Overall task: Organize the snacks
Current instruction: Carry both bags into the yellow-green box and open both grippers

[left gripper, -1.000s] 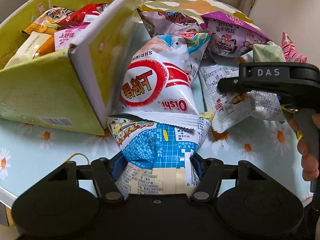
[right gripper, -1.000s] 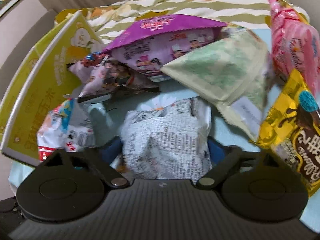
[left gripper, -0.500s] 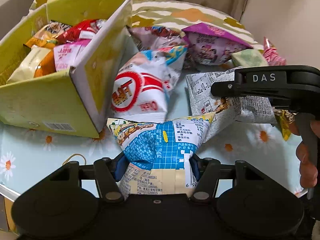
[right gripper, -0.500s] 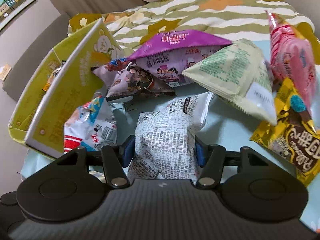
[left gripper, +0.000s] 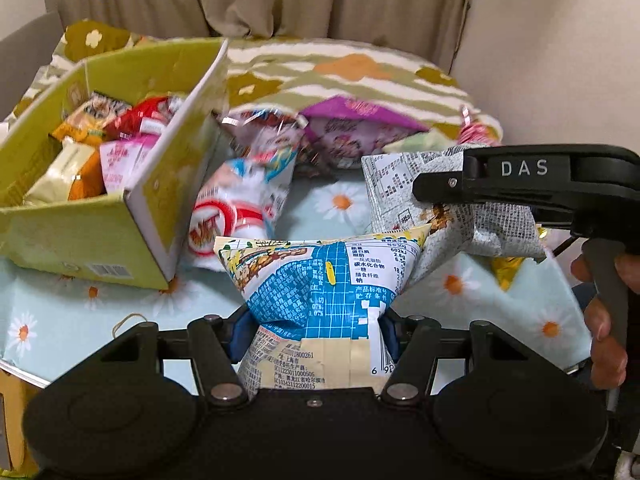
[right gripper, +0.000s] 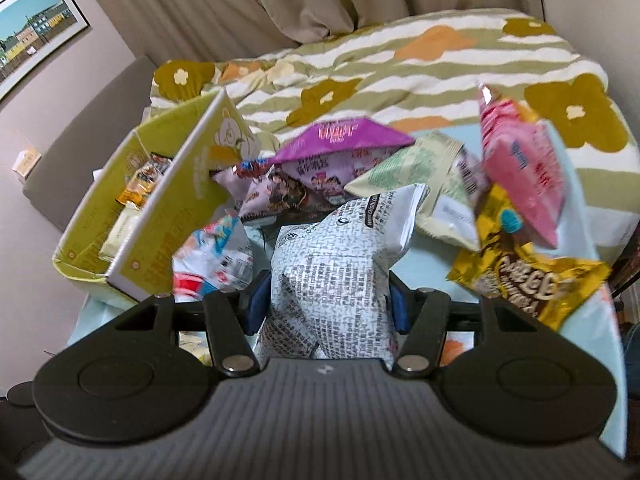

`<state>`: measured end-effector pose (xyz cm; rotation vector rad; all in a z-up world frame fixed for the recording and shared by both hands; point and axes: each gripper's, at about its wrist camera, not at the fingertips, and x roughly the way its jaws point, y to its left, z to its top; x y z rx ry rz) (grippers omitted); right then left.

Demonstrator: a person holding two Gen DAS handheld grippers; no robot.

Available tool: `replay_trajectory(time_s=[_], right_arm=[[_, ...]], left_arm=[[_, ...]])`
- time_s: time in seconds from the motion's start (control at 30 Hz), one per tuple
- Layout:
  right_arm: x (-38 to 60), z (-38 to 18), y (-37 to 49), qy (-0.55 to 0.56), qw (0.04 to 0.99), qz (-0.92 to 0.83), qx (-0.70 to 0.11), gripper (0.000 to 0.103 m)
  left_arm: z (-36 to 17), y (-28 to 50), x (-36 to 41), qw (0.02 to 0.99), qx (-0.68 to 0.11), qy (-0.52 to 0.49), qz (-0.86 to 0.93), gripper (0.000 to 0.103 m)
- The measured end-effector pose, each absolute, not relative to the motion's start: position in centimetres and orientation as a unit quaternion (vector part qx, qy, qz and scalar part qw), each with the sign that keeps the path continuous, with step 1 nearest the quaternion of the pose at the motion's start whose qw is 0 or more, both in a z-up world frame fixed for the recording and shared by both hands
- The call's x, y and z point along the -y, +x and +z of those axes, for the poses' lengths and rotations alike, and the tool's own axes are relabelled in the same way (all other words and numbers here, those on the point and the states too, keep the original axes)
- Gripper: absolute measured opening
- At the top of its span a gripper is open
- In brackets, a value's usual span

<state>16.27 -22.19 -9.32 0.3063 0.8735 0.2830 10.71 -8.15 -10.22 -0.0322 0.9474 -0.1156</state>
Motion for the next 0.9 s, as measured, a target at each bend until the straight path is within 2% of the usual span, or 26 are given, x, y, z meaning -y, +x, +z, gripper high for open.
replay_trajectory(time_s=[0.37,0.67,0.9], right_arm=[[22.5,-4.1,14.4,0.141,0.904,0.161,-0.371,0.073],[17.5,-0.1,15.5,0.139,0.912,0.202,-0.328,0.073],[10.8,1.4,17.9,0.141,0.91,0.221,-0.321,0.073]], left_arm=[[-4.3,9.6,6.1,0.922,-0.385,-0.03,-0.027,0.064],[0.5,11.0,-1.1,0.947,-0.32,-0.03,0.026,0.064],[1.9,14.4,-7.8,0.95,-0.308,-0.016,0.047,0.064]])
